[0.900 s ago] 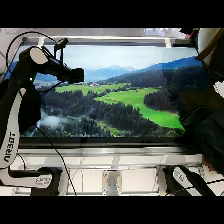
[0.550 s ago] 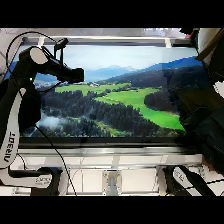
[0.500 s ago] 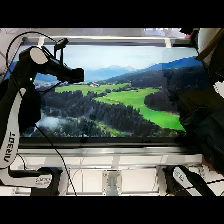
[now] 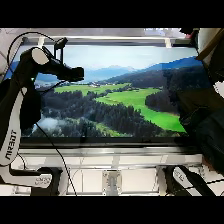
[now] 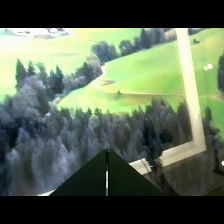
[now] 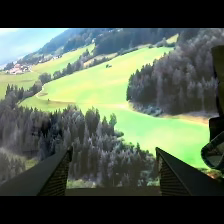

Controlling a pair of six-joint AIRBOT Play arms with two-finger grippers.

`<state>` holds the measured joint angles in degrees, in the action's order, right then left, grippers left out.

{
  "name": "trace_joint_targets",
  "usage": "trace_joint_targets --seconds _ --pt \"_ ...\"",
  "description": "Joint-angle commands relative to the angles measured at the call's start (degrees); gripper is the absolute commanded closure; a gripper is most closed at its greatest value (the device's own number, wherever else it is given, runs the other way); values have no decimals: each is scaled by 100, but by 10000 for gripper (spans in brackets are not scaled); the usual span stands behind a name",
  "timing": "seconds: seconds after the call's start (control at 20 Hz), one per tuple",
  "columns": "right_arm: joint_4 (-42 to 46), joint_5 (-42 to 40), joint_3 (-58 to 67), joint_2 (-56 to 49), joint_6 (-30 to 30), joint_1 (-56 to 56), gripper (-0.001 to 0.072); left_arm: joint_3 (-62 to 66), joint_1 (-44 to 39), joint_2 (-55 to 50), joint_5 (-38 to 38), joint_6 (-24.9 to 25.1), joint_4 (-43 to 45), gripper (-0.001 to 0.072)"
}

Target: Fold the clothes and pants, and hang the long-sleeved shirts on hangers.

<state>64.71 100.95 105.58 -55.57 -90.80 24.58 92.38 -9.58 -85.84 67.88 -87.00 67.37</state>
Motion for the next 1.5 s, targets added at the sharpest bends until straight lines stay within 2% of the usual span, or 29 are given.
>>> trace_joint_targets --seconds 0.0,0.1,0.3,0.4,0.45,0.5,0.55,0.75,1.05,1.15,1.3,1.45 --pt "0 -50 -2 -24 48 -2 139 -2 173 -61 175 107 474 699" --pt "2 -50 -4 -61 48 -2 139 -2 251 -63 402 118 944 699" --pt "4 -46 -105 -90 50 -2 139 -2 369 -63 380 254 3075 699" --pt "7 -48 -164 -90 50 -2 140 -2 590 -63 435 229 3768 687" --pt "9 -52 -177 -90 50 -2 139 -2 800 -63 472 168 3805 509" --pt "11 -52 -192 -90 57 -2 139 -2 1036 -61 483 42 3816 228" --pt "9 -50 -192 -90 96 -2 139 0 1325 -46 538 -203 3825 152" --pt "9 -52 -192 -90 184 -2 139 -4 2719 -39 649 -638 3648 162" --pt "13 -262 -192 -90 190 -2 139 -144 4857 -39 785 -750 1668 162" --pt "9 -306 -192 -90 186 -2 139 -352 5261 -39 787 -745 1587 161" --pt "9 -306 -192 -90 186 -2 139 -872 5602 -42 732 -177 1241 162" --pt "7 -304 -192 -90 173 -2 139 -1381 5665 -59 348 -72 1126 162"
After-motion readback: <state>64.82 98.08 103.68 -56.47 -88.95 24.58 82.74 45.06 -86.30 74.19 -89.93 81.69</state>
